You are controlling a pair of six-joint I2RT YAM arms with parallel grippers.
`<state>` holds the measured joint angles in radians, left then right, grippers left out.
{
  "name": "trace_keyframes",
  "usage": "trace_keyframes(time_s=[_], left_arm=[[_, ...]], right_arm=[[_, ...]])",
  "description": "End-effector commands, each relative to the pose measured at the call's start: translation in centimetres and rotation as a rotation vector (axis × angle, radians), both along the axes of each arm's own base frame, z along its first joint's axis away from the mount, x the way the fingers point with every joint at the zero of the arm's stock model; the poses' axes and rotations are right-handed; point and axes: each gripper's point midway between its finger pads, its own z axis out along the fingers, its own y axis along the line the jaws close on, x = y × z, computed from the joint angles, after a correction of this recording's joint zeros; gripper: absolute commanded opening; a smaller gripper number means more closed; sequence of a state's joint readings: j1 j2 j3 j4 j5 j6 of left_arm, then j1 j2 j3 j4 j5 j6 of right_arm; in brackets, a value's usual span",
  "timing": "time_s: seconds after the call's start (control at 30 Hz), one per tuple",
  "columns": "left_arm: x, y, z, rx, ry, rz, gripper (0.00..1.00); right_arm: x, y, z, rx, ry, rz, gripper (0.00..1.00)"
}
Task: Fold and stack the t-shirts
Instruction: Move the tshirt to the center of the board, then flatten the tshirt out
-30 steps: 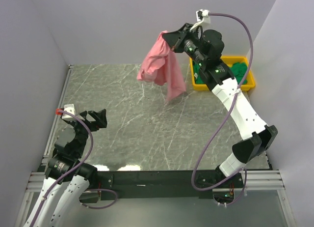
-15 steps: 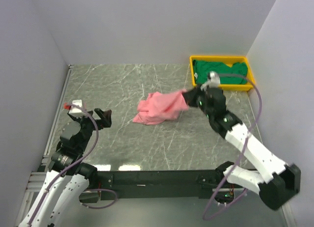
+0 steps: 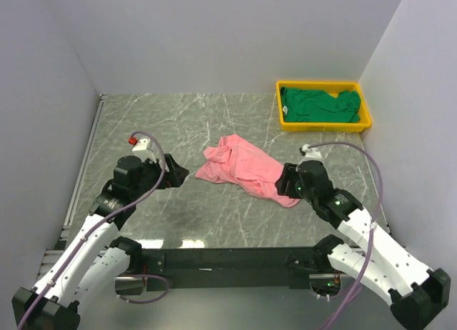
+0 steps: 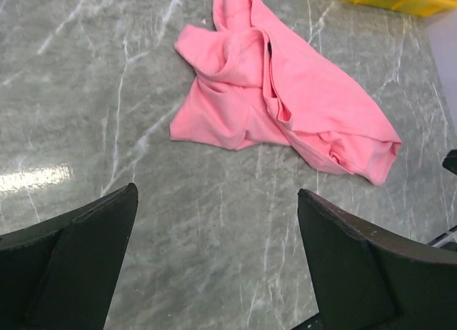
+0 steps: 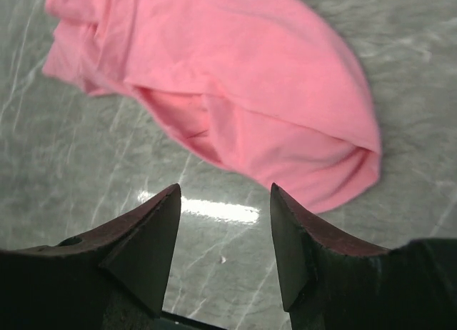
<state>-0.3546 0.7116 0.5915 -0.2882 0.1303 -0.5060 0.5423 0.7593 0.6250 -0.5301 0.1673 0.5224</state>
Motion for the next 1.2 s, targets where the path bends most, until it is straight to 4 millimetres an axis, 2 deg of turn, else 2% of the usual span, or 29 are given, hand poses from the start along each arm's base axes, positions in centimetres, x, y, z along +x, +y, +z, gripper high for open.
trace_keyframes(time_s=[0.0,0.03,0.1,0.13,0.27,0.33,0.37,0.53,0.73,0.9,1.17], left_arm=[[0.2,-1.0,1.3,-0.055,-0.017,-0.026,0.99],[0.3,-0.7,1.1,-0.044,-0.012,-0.013,0.99],[0.3,0.1,0.6,-0.013,-0.003,0.025,1.00],[0.4,0.4,0.7,-0.008,-0.008,0.040,0.99],[0.6,1.5,0.7,0.026,-0.017,0.094,0.99],[0.7,1.9,0.8,0.035,-0.023,0.115,0.99],[0.7,2.0,0.8,0.036,-0.023,0.118,0.99],[0.8,2.1,0.7,0.044,-0.018,0.118,0.99],[0.7,1.8,0.6,0.039,-0.011,0.103,0.99],[0.7,1.7,0.8,0.035,-0.016,0.099,1.00],[0.7,1.6,0.5,0.034,-0.008,0.091,0.99]], right_arm=[[1.3,3.6,2.0,-0.013,-0.065,0.168,0.60],[1.7,4.8,2.4,-0.029,-0.086,0.209,0.59],[3.8,7.2,2.0,-0.101,-0.056,0.248,0.57],[3.7,7.6,2.1,-0.103,-0.065,0.267,0.56],[6.5,12.4,1.0,-0.138,-0.033,0.351,0.56],[7.2,13.8,0.5,-0.174,-0.027,0.386,0.56],[7.8,15.1,-0.2,-0.196,-0.014,0.408,0.56],[9.1,18.0,-2.5,-0.267,0.030,0.477,0.56],[10.2,18.7,-5.2,-0.325,0.083,0.478,0.56],[10.6,18.5,-6.2,-0.350,0.091,0.463,0.55],[10.8,17.8,-6.2,-0.384,0.081,0.453,0.28]])
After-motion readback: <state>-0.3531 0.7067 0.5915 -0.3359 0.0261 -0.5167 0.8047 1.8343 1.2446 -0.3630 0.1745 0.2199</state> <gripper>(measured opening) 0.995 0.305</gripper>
